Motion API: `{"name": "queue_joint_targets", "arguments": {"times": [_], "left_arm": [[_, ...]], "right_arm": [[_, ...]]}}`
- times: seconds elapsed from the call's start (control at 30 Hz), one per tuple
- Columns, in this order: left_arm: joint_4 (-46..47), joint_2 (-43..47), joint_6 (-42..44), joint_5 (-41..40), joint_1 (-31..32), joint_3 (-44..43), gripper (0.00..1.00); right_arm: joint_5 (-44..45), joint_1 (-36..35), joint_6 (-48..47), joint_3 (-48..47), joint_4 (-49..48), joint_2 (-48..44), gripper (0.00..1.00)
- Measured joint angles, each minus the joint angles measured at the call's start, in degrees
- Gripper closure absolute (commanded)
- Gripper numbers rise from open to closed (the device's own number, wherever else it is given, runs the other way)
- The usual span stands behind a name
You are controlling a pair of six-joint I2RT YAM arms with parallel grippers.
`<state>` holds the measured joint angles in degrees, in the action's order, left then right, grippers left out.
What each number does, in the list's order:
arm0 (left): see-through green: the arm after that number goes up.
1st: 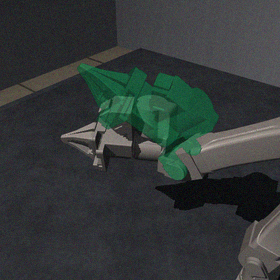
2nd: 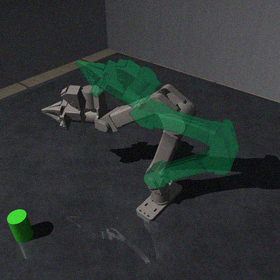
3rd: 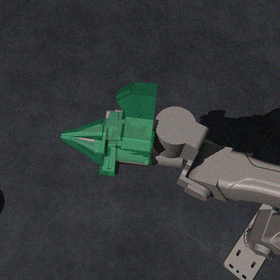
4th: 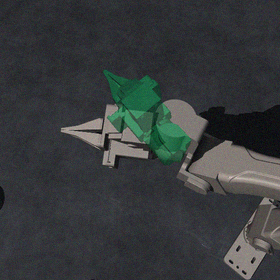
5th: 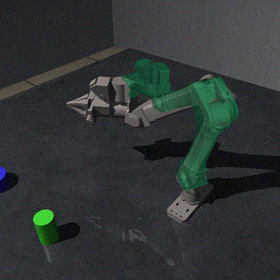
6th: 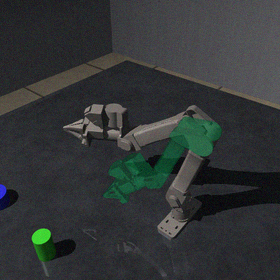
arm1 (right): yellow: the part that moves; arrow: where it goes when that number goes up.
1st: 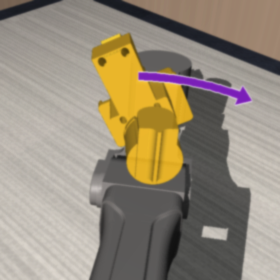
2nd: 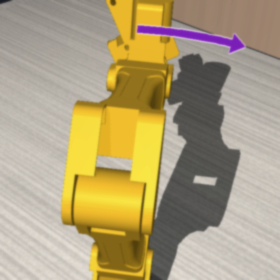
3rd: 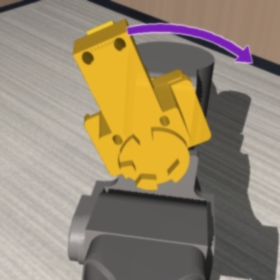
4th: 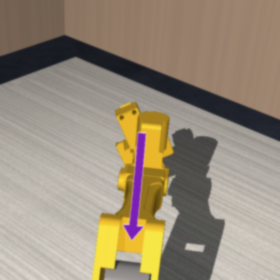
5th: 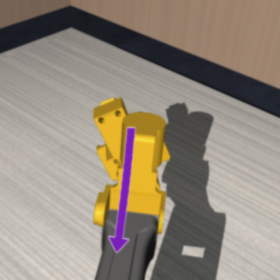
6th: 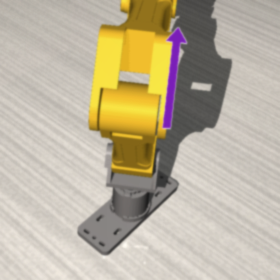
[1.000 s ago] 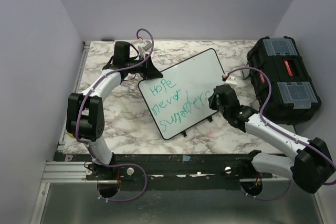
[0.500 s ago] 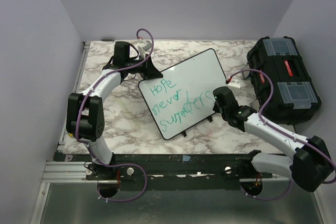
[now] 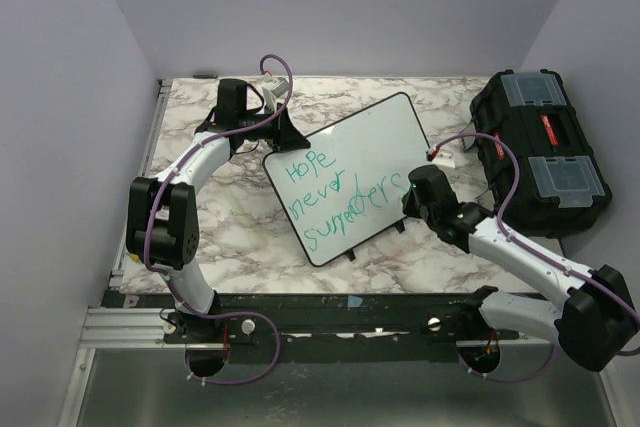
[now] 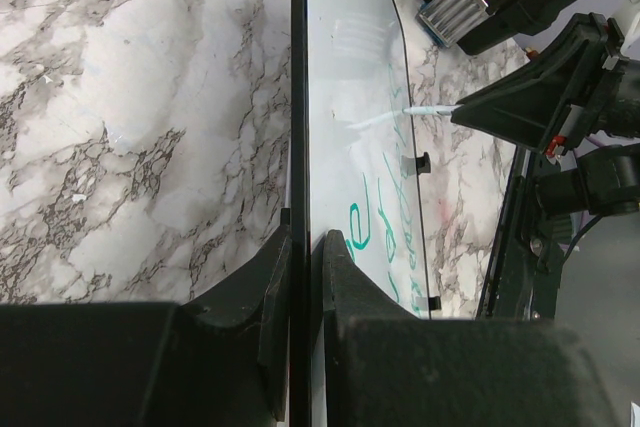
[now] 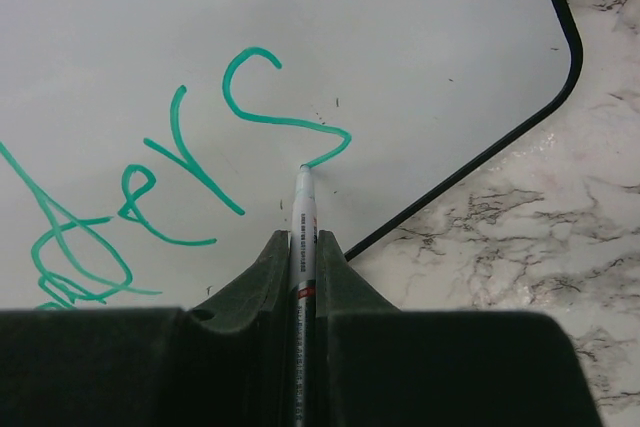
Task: Write a sentence on the whiteboard
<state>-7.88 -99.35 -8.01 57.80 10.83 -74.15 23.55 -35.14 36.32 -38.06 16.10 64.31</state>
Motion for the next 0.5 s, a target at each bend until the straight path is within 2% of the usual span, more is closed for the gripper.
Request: {"name": "queue_joint_targets", "arguments": {"times": [0.33,0.5], "left_arm": [[0.55,0.02,0.02,0.15,0.0,0.0,1.0],[0.63,0.02,0.02,0.2,0.0,0.04,1.0]], "right_arm": [[-3.76,-0.04,-1.79,-3.19,-0.74,-0.52,0.99],[-3.85,-0.07,-3.02,-6.16,-1.97,-6.54,0.99]]}}
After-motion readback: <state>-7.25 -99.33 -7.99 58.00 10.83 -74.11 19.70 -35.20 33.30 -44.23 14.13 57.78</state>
